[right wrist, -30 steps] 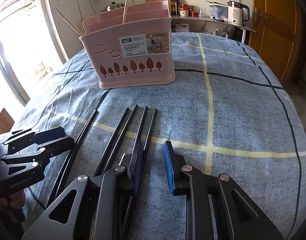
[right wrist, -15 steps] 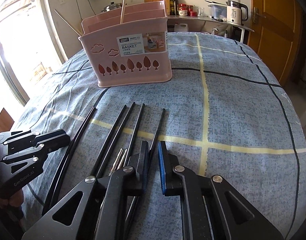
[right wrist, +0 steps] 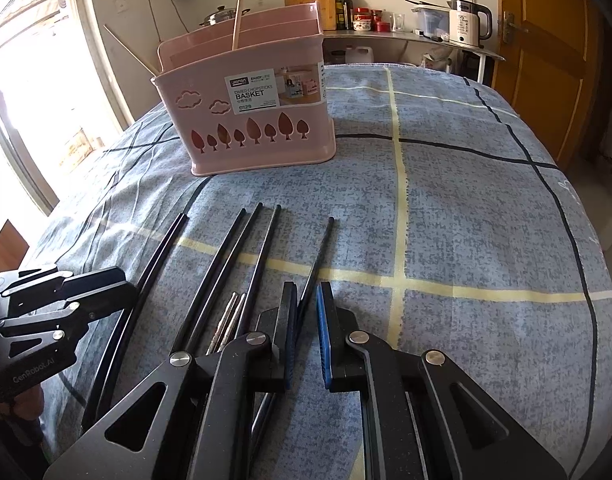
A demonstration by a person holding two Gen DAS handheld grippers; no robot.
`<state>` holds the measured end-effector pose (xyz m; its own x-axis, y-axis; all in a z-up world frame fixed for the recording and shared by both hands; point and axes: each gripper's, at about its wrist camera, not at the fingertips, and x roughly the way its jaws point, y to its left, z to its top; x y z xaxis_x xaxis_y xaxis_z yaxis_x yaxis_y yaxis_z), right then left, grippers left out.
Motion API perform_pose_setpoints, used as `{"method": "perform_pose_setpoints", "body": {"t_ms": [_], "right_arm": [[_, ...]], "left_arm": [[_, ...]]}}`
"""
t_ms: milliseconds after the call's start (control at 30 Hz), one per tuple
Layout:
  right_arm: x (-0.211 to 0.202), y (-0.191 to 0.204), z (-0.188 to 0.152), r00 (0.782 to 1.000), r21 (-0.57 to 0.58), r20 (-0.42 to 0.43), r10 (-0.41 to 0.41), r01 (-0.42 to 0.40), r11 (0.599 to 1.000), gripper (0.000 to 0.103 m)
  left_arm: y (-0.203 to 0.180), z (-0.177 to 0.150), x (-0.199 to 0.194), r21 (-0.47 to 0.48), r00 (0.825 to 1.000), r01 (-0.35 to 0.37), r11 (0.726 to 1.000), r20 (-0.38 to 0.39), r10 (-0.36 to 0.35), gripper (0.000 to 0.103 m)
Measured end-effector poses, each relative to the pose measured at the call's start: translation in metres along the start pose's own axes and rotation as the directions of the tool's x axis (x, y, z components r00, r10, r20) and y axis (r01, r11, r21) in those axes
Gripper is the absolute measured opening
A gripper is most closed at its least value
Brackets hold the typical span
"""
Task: Organize utensils
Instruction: 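Grasp a black chopstick with the left tool while the right tool grasps another black chopstick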
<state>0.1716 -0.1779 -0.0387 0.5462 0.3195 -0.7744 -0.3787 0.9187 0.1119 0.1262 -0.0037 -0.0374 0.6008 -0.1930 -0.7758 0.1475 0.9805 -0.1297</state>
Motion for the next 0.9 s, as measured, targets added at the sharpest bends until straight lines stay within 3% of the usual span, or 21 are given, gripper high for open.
{"method": "perform_pose_setpoints", "body": {"t_ms": [233,533,767,900], "right_arm": [[0.004,0.000,0.002,1.000,-0.004,-0.009,-0.004,0.004,1.000,0.010],[0.014,-0.004,0.017,0.998,0.008,-0.048,-0.030,0.030,1.000,0.010],[0.021,-0.001,0.023,0.998,0.003,-0.045,-0.050,0.050,0.999,0.010],[0.020,-0.001,0.023,0.998,0.003,-0.039,-0.048,0.048,0.999,0.008]], "left_arm": [[-0.002,-0.002,0.006,0.030,0.999,-0.043,0.999,-0.003,0.043,0.027],[0.008,0.030,0.025,0.004,0.996,-0.053,0.999,-0.074,0.053,0.027],[0.000,0.036,0.035,0.033,0.994,-0.093,0.995,-0.053,0.095,0.026],[-0.004,0.037,0.036,0.054,0.994,-0.096,0.994,-0.039,0.099,0.009]]}}
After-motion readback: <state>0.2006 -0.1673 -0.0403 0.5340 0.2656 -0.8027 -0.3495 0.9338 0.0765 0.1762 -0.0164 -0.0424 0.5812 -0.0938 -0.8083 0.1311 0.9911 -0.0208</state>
